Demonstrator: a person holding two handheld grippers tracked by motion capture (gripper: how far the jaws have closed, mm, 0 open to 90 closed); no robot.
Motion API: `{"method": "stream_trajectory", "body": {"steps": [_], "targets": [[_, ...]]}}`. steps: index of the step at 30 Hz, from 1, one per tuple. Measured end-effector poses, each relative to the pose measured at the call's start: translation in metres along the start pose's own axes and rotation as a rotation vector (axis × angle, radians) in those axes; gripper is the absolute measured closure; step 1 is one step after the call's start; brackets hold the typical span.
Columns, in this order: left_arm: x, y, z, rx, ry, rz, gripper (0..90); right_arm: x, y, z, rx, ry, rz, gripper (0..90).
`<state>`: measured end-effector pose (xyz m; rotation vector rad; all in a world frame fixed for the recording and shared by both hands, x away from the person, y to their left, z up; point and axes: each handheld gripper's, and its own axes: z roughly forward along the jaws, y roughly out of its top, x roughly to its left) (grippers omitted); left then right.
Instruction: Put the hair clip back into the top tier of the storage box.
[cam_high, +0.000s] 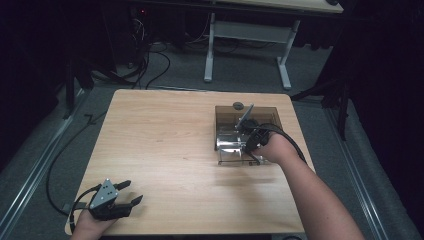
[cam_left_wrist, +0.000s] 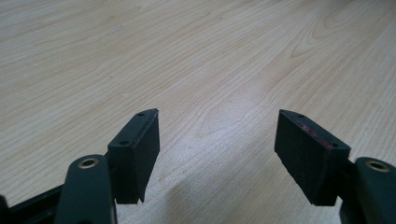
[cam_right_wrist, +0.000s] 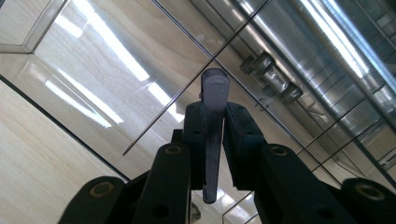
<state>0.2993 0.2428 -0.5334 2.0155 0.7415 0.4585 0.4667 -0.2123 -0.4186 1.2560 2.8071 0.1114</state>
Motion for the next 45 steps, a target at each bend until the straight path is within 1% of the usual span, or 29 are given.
{"method": "stream_trajectory", "body": {"steps": [1, 2, 3, 4, 6, 7, 8, 13, 14, 15, 18, 19, 21, 23, 26, 28, 30, 35, 37, 38, 40, 45], "targets": [[0.0, 0.0, 0.0, 0.0, 0.0, 0.0, 31.5, 0.001, 0.0, 0.0, 0.0, -0.001, 0.008, 79.4], [0.0, 0.0, 0.0, 0.0, 0.0, 0.0, 31.5, 0.001, 0.001, 0.0, -0.004, 0.0, 0.0, 79.4], [0.0, 0.0, 0.0, 0.002, 0.0, 0.002, 31.6, 0.001, 0.001, 0.0, 0.002, -0.002, 0.008, 79.2], [0.0, 0.0, 0.0, 0.001, 0.0, 0.002, 31.5, 0.0, 0.002, 0.001, -0.001, 0.0, -0.005, 78.0], [0.0, 0.0, 0.0, 0.0, 0.0, 0.001, 31.6, 0.0, 0.002, 0.001, 0.003, 0.008, 0.004, 74.5], [0.0, 0.0, 0.0, 0.0, -0.001, 0.0, 31.6, 0.0, 0.001, 0.0, 0.005, 0.01, 0.012, 74.3], [0.0, 0.0, 0.0, -0.003, 0.001, -0.001, 31.5, 0.001, 0.001, -0.003, -0.005, 0.007, 0.022, 74.1], [0.0, 0.0, 0.0, 0.002, 0.0, 0.003, 31.5, 0.001, -0.001, -0.008, -0.017, 0.012, 0.023, 72.8], [0.0, 0.0, 0.0, 0.002, 0.0, 0.003, 31.6, 0.001, -0.002, -0.01, -0.016, 0.015, 0.031, 72.6], [0.0, 0.0, 0.001, -0.003, 0.004, 0.003, 31.6, 0.002, -0.003, -0.011, -0.026, 0.015, 0.028, 72.4], [0.0, 0.0, 0.001, 0.0, 0.005, 0.005, 31.6, 0.004, -0.006, -0.016, -0.029, 0.022, 0.054, 71.8], [0.0, 0.0, 0.0, 0.003, 0.003, 0.006, 31.6, 0.004, -0.007, -0.018, -0.033, 0.019, 0.052, 71.8], [0.0, 0.0, 0.001, 0.004, 0.004, 0.007, 31.6, 0.004, -0.01, -0.021, -0.039, 0.019, 0.048, 71.8], [0.0, 0.0, 0.001, 0.004, 0.004, 0.007, 31.6, 0.006, -0.013, -0.024, -0.04, 0.02, 0.06, 71.8], [0.0, 0.0, 0.001, 0.005, 0.004, 0.008, 31.6, 0.007, -0.018, -0.028, -0.049, 0.022, 0.061, 73.0], [-0.001, 0.0, 0.001, 0.001, 0.007, 0.007, 31.6, 0.011, -0.024, -0.031, -0.059, 0.025, 0.065, 76.0], [-0.001, 0.0, 0.001, 0.001, 0.008, 0.007, 31.6, 0.013, -0.028, -0.033, -0.061, 0.031, 0.062, 76.6], [-0.001, 0.0, 0.001, 0.005, 0.005, 0.01, 31.7, 0.018, -0.037, -0.036, -0.07, 0.041, 0.065, 77.8], [-0.001, 0.0, 0.001, 0.005, 0.006, 0.01, 31.7, 0.021, -0.044, -0.037, -0.082, 0.043, 0.067, 78.9], [-0.001, 0.0, 0.001, 0.005, 0.006, 0.01, 31.6, 0.023, -0.047, -0.038, -0.082, 0.045, 0.077, 78.8], [-0.001, 0.0, 0.001, 0.005, 0.006, 0.009, 31.6, 0.022, -0.049, -0.038, -0.086, 0.043, 0.07, 78.8], [-0.001, 0.0, 0.001, 0.004, 0.007, 0.01, 31.7, 0.025, -0.06, -0.034, -0.089, 0.055, 0.073, 80.4]]}}
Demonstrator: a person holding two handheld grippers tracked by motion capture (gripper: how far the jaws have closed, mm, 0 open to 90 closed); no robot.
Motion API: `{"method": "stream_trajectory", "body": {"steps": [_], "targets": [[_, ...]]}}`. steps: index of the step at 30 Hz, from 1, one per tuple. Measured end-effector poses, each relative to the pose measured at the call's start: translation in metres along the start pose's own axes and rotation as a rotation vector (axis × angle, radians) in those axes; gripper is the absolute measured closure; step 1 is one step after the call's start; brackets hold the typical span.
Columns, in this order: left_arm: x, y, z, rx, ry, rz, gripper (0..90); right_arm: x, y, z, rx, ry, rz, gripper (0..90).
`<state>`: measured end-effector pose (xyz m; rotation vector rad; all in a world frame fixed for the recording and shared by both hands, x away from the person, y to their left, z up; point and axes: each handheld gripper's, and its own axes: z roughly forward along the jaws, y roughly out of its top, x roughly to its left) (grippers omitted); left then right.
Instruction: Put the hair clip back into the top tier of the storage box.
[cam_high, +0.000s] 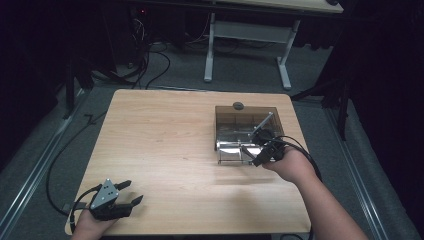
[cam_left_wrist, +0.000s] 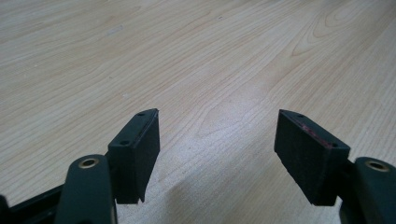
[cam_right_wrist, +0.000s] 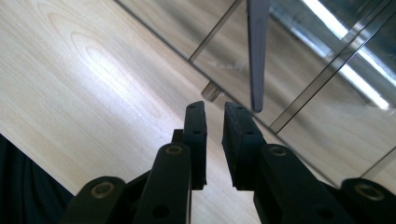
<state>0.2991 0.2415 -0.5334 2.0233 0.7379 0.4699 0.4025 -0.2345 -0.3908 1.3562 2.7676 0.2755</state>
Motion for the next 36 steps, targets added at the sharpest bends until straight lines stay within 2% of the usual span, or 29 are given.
{"method": "stream_trajectory", "body": {"steps": [6, 8, 10, 14, 18, 19, 22, 23, 26, 27, 28, 29, 30, 33, 35, 36], "targets": [[0.0, 0.0, 0.0, -0.003, 0.002, 0.0, 31.7, 0.003, -0.012, 0.015, -0.002, 0.005, -0.007, 81.3], [0.0, 0.0, 0.0, -0.004, 0.003, 0.0, 31.7, 0.004, -0.015, 0.021, -0.004, 0.014, 0.002, 81.2], [0.0, 0.0, 0.0, -0.004, 0.003, 0.0, 31.7, 0.006, -0.017, 0.025, -0.005, 0.004, 0.016, 80.9], [0.0, 0.0, 0.0, -0.004, 0.002, 0.0, 31.7, 0.008, -0.023, 0.035, -0.023, 0.006, 0.006, 76.4], [0.0, 0.0, 0.0, -0.004, 0.002, 0.0, 31.7, 0.01, -0.027, 0.039, -0.045, 0.013, 0.021, 75.0], [0.0, 0.0, 0.0, -0.004, 0.002, 0.0, 31.7, 0.011, -0.028, 0.04, -0.044, -0.006, 0.008, 73.9], [0.0, 0.0, 0.0, -0.004, 0.002, 0.0, 31.7, 0.014, -0.033, 0.043, -0.085, 0.021, 0.032, 72.6], [0.0, 0.0, 0.0, -0.005, 0.003, 0.0, 31.7, 0.017, -0.037, 0.045, -0.113, 0.015, 0.026, 71.5], [0.0, 0.0, 0.0, -0.004, 0.003, 0.0, 31.7, 0.019, -0.041, 0.048, -0.146, 0.023, 0.031, 70.6], [0.0, 0.0, 0.0, -0.005, 0.004, -0.001, 31.7, 0.021, -0.046, 0.051, -0.177, 0.026, 0.032, 70.2], [0.0, 0.0, 0.0, -0.005, 0.004, -0.001, 31.7, 0.021, -0.046, 0.051, -0.177, 0.026, 0.032, 70.2], [0.0, 0.0, 0.0, -0.007, 0.005, -0.002, 31.7, 0.022, -0.05, 0.055, -0.204, 0.006, 0.038, 69.9], [0.0, 0.0, 0.0, -0.007, 0.006, -0.003, 31.7, 0.022, -0.05, 0.055, -0.204, 0.006, 0.038, 69.9], [0.0, 0.0, 0.0, -0.007, 0.007, -0.004, 31.7, 0.024, -0.057, 0.06, -0.252, 0.003, 0.046, 68.6], [0.0, 0.0, 0.0, -0.006, 0.007, -0.005, 31.7, 0.028, -0.064, 0.065, -0.303, -0.011, 0.047, 67.6], [0.0, 0.0, 0.0, -0.006, 0.007, -0.005, 31.7, 0.028, -0.064, 0.065, -0.303, -0.011, 0.047, 67.6]]}}
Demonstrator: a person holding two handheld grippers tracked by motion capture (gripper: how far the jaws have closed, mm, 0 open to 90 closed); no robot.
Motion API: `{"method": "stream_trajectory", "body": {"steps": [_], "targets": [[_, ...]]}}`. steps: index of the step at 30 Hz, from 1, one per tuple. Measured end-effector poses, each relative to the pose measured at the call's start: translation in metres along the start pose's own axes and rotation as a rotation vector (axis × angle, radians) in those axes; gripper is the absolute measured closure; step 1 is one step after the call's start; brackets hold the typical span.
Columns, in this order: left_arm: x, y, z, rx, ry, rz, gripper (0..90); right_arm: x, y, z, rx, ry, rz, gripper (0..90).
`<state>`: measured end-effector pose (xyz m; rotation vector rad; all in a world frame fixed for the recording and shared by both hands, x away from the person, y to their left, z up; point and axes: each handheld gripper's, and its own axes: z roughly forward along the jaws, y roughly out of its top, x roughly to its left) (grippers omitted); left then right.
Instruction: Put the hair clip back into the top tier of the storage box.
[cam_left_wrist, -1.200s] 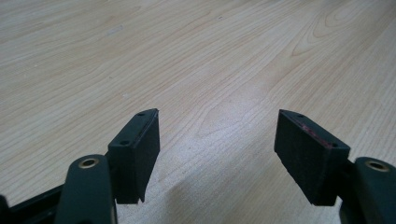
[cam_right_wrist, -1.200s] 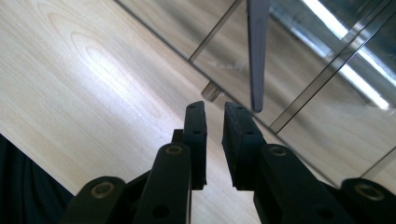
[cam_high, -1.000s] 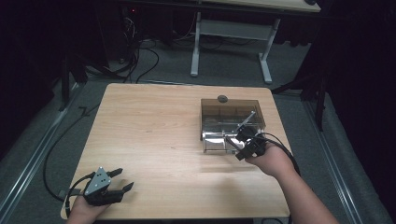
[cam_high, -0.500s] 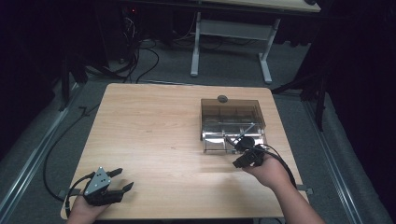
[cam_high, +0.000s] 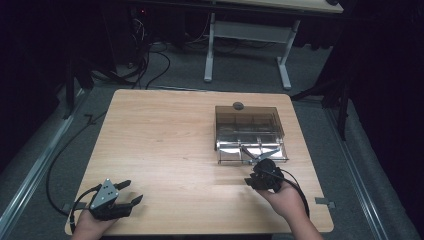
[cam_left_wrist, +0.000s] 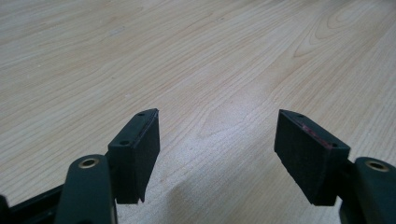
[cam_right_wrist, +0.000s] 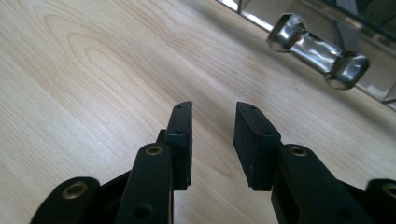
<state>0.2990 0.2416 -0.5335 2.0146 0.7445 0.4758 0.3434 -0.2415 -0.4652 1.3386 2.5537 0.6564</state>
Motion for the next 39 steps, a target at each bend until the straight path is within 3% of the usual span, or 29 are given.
{"method": "stream_trajectory", "body": {"steps": [14, 22, 23, 26, 28, 35, 39], "targets": [[0.0, 0.0, -0.001, -0.009, 0.014, -0.009, 31.8, 0.018, -0.037, 0.014, -0.308, -0.001, 0.031, 59.4], [0.0, 0.0, -0.001, -0.008, 0.033, -0.012, 31.6, 0.021, -0.069, 0.031, -0.506, 0.026, 0.088, 58.8], [0.0, 0.0, 0.0, -0.011, 0.038, -0.015, 31.6, 0.023, -0.072, 0.031, -0.5, 0.029, 0.101, 57.2], [0.0, 0.0, 0.0, -0.009, 0.042, -0.017, 31.6, 0.027, -0.074, 0.028, -0.54, 0.038, 0.077, 56.5], [0.0, 0.0, 0.001, -0.005, 0.045, -0.015, 31.5, 0.029, -0.072, 0.033, -0.5, 0.031, 0.055, 54.8], [0.0, 0.001, 0.001, 0.0, 0.043, -0.017, 31.5, 0.034, -0.067, 0.038, -0.471, 0.006, 0.008, 53.9], [0.0, 0.0, 0.001, -0.004, 0.036, -0.016, 31.4, 0.033, -0.067, 0.038, -0.467, 0.006, 0.027, 53.7]]}}
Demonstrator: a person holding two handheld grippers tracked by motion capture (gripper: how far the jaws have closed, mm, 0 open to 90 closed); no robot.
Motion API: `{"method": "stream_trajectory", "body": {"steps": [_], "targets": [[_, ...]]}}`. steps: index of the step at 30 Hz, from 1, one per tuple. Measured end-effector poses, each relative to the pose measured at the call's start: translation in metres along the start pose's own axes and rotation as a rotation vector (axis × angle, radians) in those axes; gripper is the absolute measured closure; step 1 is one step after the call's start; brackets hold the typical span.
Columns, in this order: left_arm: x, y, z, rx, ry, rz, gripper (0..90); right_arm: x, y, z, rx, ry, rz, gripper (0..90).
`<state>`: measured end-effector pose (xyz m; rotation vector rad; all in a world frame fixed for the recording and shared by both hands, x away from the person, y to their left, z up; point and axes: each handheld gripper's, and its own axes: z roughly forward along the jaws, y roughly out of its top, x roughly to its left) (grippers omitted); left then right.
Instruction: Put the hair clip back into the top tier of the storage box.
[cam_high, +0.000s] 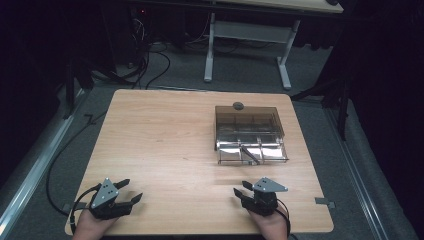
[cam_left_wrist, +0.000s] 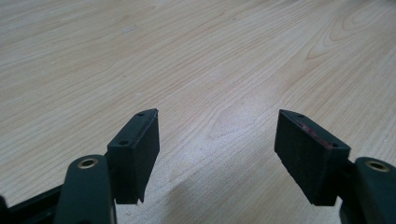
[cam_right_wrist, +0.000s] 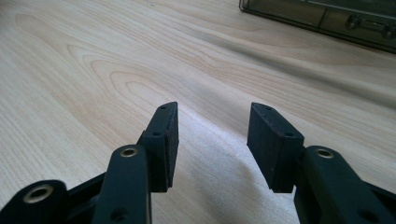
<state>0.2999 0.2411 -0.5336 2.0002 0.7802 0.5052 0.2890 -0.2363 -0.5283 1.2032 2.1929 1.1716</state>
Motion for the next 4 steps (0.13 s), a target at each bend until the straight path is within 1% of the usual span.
{"method": "stream_trajectory", "body": {"steps": [4], "targets": [[0.0, -0.0001, -0.0002, -0.001, -0.008, 0.003, 31.4, -0.0014, 0.0003, 0.0004, 0.003, -0.005, 0.02, 53.1]]}}
